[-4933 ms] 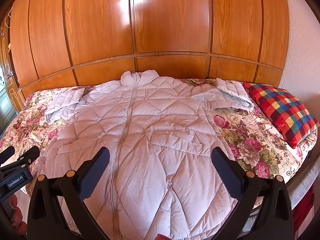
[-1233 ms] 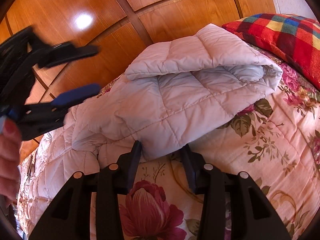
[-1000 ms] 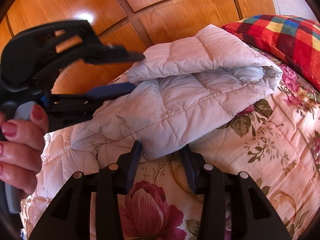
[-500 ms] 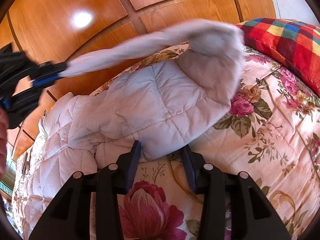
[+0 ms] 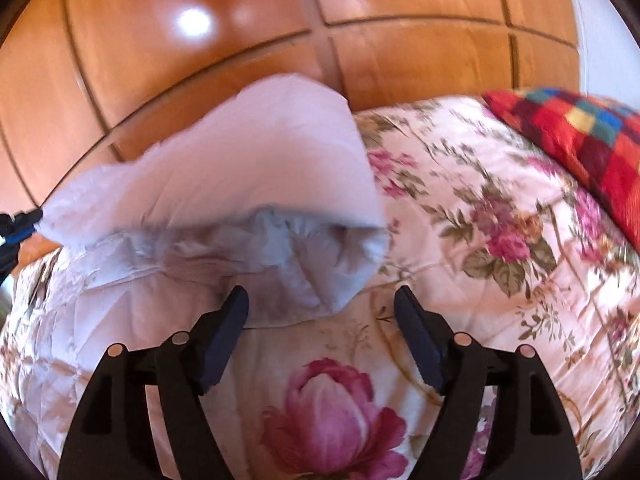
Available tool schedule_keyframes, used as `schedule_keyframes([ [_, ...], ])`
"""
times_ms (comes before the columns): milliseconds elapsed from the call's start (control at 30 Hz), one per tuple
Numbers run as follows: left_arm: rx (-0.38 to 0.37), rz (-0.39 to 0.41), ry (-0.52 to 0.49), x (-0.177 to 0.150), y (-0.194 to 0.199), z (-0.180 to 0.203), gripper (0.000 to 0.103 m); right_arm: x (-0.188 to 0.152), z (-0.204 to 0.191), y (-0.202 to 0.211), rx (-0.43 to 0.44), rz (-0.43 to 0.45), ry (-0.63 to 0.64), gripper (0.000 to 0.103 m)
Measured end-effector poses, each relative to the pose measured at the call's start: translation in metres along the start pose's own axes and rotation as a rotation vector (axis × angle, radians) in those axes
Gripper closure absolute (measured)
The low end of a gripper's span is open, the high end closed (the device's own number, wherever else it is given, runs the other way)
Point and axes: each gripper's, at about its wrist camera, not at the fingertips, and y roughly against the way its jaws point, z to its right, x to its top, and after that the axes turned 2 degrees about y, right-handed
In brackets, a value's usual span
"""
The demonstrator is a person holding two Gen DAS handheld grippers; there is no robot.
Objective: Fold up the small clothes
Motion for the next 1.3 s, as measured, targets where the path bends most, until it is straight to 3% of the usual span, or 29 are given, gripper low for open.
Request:
schedule_keyframes([
  [100, 0.027, 0.027, 0.030, -0.007, 0.020, -0.029, 0.099, 0.001, -0.006, 0.010, 0.000, 0.011, 0.060, 0.021],
  [267, 0.087, 0.062, 0.093, -0.018, 0.047, -0.078, 0.099, 0.008, -0.020, 0.033, -0.071, 0.039, 0.169, 0.021],
  [367, 0.098, 0.082, 0.140, -0.025, 0.058, -0.103, 0.099, 0.014, -0.028, 0.048, -0.064, 0.035, 0.217, 0.022],
  [467, 0.123, 0.079, 0.154, -0.035, 0.058, -0.121, 0.099, 0.033, -0.034, 0.060, -0.028, 0.039, 0.193, 0.041],
  [533, 0.131, 0.080, 0.153, -0.040, 0.056, -0.124, 0.099, 0.046, -0.038, 0.060, -0.006, 0.023, 0.139, 0.060],
  [700, 0.111, 0.115, 0.172, -0.049, 0.060, -0.138, 0.099, 0.068, -0.069, 0.021, -0.007, -0.046, 0.162, 0.074],
  [833, 0.093, 0.144, 0.169, -0.055, 0.069, -0.148, 0.099, 0.071, -0.089, -0.021, -0.009, -0.108, 0.187, 0.075],
  [1000, 0.058, 0.170, 0.234, -0.062, 0.077, -0.173, 0.099, 0.063, -0.088, -0.071, -0.039, -0.180, 0.154, 0.075],
  [1200, 0.060, 0.146, 0.200, -0.063, 0.070, -0.171, 0.099, 0.048, -0.077, -0.083, -0.028, -0.145, 0.146, 0.074],
  [1300, 0.061, 0.144, 0.200, -0.063, 0.070, -0.171, 0.099, 0.052, -0.083, -0.076, -0.070, -0.164, 0.176, 0.072],
])
